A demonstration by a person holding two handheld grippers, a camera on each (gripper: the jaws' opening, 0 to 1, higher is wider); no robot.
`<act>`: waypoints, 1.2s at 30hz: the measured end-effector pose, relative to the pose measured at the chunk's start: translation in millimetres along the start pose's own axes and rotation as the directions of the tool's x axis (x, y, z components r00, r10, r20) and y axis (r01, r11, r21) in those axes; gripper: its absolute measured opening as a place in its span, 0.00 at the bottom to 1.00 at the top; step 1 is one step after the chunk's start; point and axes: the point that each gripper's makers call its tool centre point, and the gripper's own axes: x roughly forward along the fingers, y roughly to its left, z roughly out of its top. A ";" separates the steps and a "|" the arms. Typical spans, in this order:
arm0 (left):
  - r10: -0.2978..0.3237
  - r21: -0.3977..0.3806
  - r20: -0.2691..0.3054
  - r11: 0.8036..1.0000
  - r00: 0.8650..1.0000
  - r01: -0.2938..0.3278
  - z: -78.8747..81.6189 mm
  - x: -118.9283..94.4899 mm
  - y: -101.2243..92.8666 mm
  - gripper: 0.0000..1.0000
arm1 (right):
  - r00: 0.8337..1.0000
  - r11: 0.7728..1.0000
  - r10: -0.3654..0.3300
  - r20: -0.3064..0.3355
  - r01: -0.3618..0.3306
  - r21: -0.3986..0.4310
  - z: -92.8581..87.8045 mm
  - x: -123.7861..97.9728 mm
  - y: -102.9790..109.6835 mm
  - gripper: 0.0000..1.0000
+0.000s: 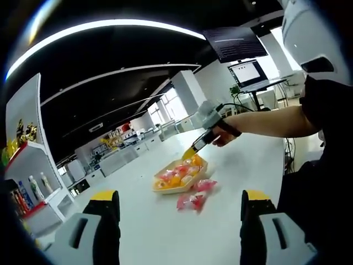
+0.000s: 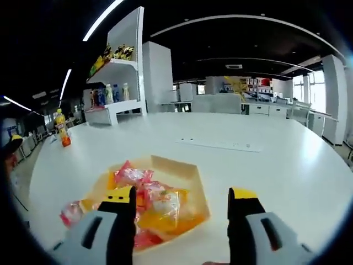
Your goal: Pick up the marshmallows scattered on the table and place them into the bowl on the table
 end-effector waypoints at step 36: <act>-0.032 0.011 -0.009 0.999 0.999 0.032 4.0 1.4 -17.3 0.90 | 0.996 0.996 0.083 0.041 -0.081 -0.047 -10.5 -154.6 33.0 0.97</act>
